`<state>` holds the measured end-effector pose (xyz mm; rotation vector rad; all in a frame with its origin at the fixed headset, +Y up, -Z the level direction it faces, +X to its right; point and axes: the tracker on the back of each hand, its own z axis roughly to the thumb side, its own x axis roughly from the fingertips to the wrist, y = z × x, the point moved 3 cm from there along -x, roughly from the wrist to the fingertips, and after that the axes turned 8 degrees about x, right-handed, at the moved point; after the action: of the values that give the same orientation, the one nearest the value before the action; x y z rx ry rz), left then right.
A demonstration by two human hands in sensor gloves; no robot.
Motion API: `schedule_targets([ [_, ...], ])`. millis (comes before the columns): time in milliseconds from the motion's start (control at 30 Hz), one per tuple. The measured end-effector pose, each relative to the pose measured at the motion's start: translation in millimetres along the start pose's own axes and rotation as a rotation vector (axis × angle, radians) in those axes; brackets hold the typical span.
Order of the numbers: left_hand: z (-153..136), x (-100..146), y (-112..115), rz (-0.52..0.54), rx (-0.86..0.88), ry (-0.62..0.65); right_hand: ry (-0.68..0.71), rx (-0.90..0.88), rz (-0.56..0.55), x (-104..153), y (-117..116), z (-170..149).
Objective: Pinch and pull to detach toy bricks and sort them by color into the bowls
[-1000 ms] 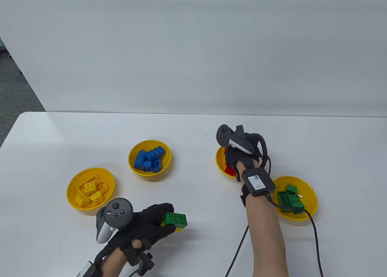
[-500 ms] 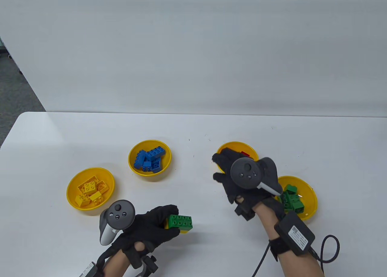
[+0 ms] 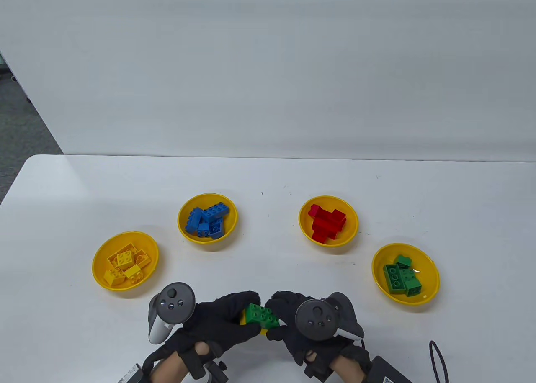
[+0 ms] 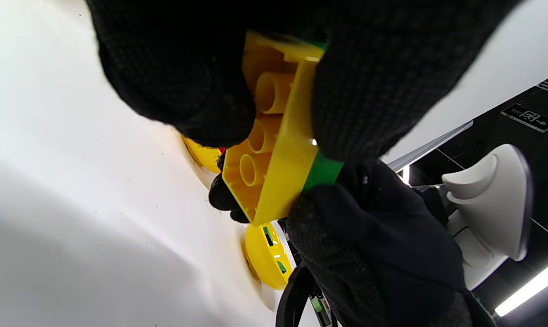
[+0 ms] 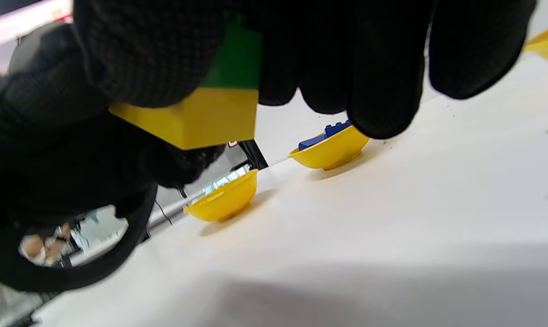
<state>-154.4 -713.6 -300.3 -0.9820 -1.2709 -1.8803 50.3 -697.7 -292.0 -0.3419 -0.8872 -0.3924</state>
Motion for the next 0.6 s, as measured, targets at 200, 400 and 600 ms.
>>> schedule_targets([
  [200,5,1,7,-0.006,-0.046,0.020,-0.022,-0.096,0.022,4,-2,-5],
  [400,12,-1,9,-0.062,-0.018,0.065,0.008,-0.119,-0.022,3,3,3],
  [600,13,-1,6,-0.147,0.013,0.081,-0.043,-0.448,0.108,3,-3,-20],
])
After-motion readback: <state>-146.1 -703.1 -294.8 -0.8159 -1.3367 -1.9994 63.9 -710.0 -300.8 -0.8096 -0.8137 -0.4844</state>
